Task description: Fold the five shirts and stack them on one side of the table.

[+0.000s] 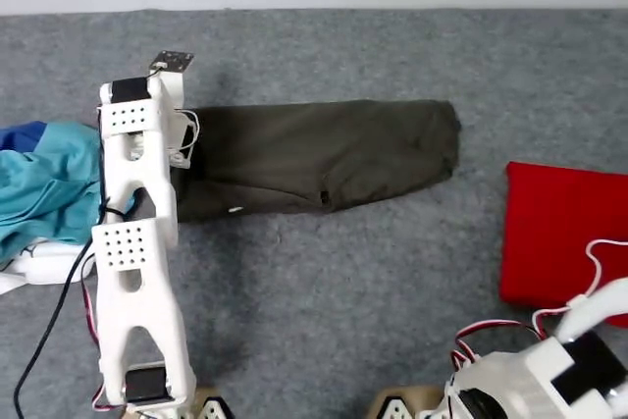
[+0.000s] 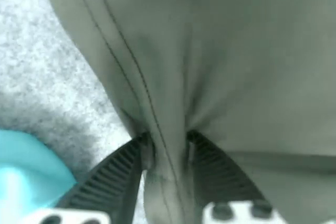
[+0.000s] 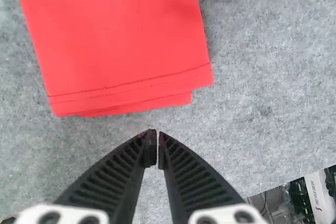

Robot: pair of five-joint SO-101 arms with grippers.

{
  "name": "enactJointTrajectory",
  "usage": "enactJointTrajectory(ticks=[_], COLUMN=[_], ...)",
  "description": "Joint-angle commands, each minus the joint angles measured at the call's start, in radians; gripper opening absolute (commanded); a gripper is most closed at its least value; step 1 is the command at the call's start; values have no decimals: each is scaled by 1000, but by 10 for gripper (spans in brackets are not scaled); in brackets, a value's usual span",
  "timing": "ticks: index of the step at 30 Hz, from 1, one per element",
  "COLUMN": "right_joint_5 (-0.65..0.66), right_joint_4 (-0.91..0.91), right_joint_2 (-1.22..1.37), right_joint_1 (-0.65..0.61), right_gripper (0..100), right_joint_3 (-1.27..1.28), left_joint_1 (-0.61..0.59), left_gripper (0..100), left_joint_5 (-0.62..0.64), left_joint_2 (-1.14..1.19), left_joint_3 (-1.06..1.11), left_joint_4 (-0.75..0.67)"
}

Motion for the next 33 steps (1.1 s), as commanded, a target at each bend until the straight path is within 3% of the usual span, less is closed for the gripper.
enactJointTrajectory(ticks=[1,16,28,33], right_joint_5=[0,0,2,54], right_joint_4=[38,38,38,38], right_joint_2=[-62,-99,-96,-96], right_joint_1=[8,4,2,4], right_gripper=[10,10,10,10], right_joint_3=[-8,-9,-9,-6], left_joint_1=[6,-5,462,586], left_gripper=[11,12,12,13], left_joint_5=[-2,2,2,2], left_joint_2=[17,-184,-362,-359], left_joint_3=[-15,-12,-18,-15], left_joint_4=[21,21,18,-43])
